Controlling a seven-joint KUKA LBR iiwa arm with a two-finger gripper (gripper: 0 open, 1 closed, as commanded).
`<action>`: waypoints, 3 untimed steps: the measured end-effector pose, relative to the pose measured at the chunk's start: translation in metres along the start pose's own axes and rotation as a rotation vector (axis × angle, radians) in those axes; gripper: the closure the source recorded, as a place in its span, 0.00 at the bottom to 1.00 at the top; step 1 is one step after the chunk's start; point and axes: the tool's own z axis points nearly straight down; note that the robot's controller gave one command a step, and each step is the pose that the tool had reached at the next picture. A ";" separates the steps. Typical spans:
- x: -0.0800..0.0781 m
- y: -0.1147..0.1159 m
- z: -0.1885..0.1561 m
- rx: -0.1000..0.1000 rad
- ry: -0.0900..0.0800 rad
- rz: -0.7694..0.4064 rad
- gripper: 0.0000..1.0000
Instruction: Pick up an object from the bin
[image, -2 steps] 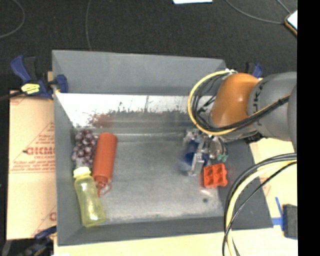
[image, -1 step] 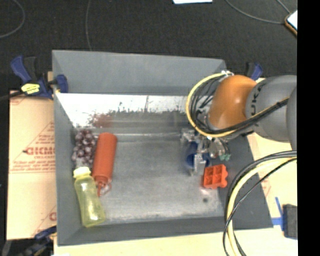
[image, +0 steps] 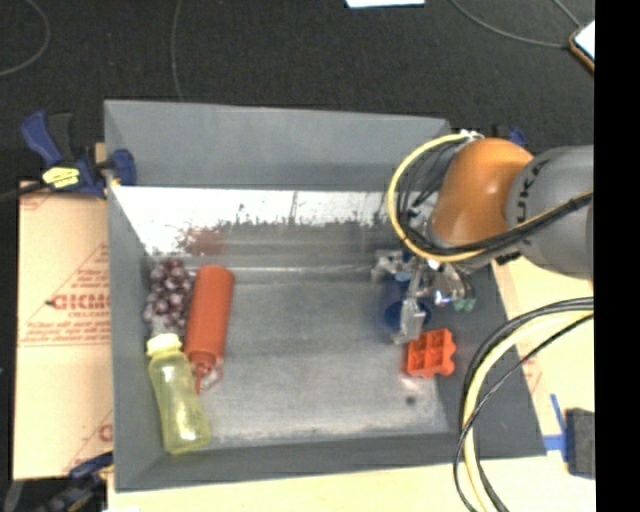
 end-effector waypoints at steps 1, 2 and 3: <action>-0.013 -0.005 0.003 -0.021 0.054 0.037 0.00; -0.001 0.004 0.001 -0.017 0.026 0.003 1.00; -0.001 0.004 0.001 -0.017 0.026 0.003 1.00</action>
Offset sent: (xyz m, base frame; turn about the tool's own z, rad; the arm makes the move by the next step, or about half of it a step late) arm 0.0036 -0.0013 -0.0002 0.0058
